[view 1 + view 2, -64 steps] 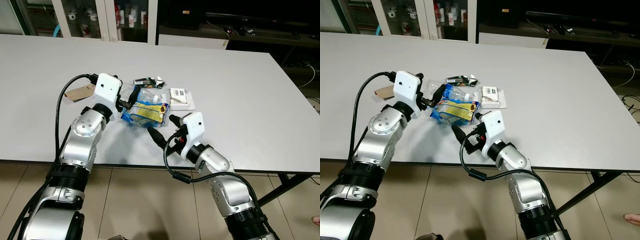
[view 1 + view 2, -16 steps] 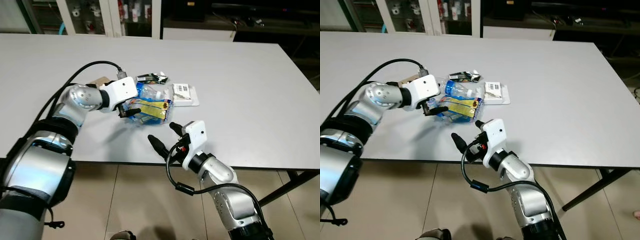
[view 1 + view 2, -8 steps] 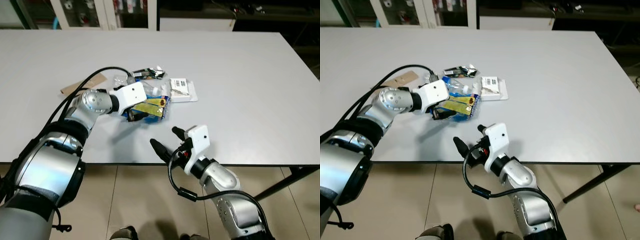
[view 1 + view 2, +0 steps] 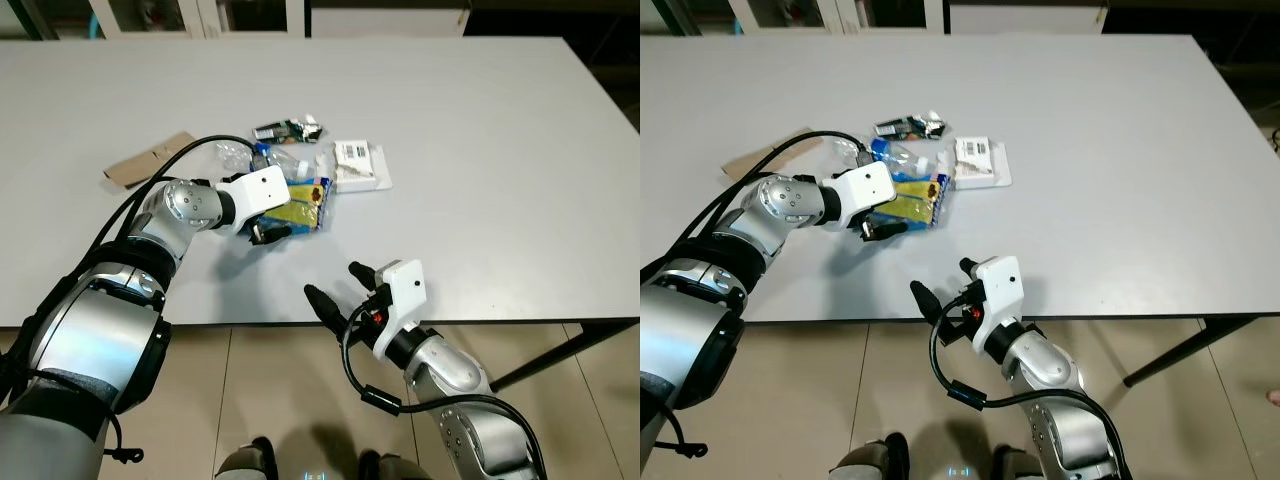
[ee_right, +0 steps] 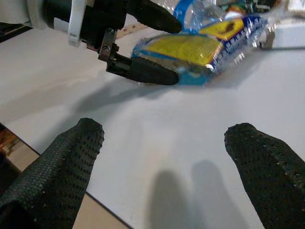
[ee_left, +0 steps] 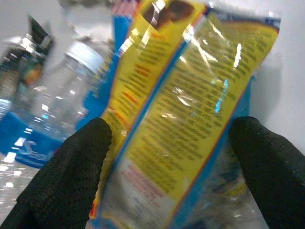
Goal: Picking trash to rubbish bin
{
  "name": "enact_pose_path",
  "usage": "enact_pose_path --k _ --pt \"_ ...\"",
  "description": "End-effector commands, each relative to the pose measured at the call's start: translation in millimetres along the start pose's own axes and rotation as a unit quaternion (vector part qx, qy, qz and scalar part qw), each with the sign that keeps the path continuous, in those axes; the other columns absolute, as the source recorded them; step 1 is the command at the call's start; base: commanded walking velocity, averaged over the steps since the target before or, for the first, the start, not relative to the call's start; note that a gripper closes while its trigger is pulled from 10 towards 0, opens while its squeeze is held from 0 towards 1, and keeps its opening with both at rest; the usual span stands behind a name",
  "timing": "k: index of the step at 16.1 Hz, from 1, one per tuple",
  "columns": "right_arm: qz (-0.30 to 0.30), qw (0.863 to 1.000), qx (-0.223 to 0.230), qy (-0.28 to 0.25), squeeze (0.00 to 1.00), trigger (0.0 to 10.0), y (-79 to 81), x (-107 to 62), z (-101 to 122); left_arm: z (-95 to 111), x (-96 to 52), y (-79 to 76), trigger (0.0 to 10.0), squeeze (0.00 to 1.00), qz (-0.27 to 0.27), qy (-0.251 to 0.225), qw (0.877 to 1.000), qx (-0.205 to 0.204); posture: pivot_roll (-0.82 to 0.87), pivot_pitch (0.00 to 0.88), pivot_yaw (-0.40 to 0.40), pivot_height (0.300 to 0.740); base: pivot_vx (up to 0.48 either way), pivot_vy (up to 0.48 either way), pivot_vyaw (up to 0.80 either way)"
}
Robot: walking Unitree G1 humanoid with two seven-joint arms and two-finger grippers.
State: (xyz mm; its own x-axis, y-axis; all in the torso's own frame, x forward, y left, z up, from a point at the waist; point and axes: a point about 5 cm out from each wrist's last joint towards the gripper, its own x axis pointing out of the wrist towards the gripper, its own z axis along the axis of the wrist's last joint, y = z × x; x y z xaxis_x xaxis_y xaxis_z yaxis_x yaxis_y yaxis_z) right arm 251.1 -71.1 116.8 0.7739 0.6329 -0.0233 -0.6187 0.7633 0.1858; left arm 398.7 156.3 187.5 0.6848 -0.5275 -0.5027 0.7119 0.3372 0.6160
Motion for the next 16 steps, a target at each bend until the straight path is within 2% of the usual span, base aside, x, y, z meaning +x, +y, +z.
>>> enact_pose_path --k 1,5,6,7,16 --pt "0.0 1.0 0.001 -0.001 0.0 10.0 2.9 -2.4 2.0 -3.6 0.7 -2.3 10.0 0.0 -0.007 0.016 1.0 0.003 -0.15 0.229 0.032 0.74 0.0 0.0 0.0" --pt "-0.005 1.0 0.006 0.005 0.0 10.0 4.5 -6.1 0.8 -6.0 4.2 -8.2 10.0 0.0 -0.012 0.021 1.0 -0.002 -0.16 0.24 0.033 0.74 0.0 0.0 0.0" --pt "-0.005 1.0 0.007 0.005 0.0 10.0 4.8 -6.3 0.8 -6.0 4.4 -8.6 9.4 0.0 -0.013 0.021 1.0 -0.003 -0.16 0.239 0.032 0.74 0.0 0.0 0.0" --pt "-0.005 1.0 0.007 0.006 0.0 10.0 5.3 -6.8 0.9 -7.1 5.0 -9.9 0.0 0.0 -0.016 0.024 1.0 -0.008 -0.16 0.241 0.033 0.74 0.0 0.0 0.0" --pt "-0.01 1.0 0.013 0.01 0.0 10.0 6.6 -8.1 -0.3 -6.2 7.2 -13.0 0.0 0.0 -0.024 0.025 0.999 -0.004 -0.16 0.244 0.035 0.74 0.0 0.0 0.0"
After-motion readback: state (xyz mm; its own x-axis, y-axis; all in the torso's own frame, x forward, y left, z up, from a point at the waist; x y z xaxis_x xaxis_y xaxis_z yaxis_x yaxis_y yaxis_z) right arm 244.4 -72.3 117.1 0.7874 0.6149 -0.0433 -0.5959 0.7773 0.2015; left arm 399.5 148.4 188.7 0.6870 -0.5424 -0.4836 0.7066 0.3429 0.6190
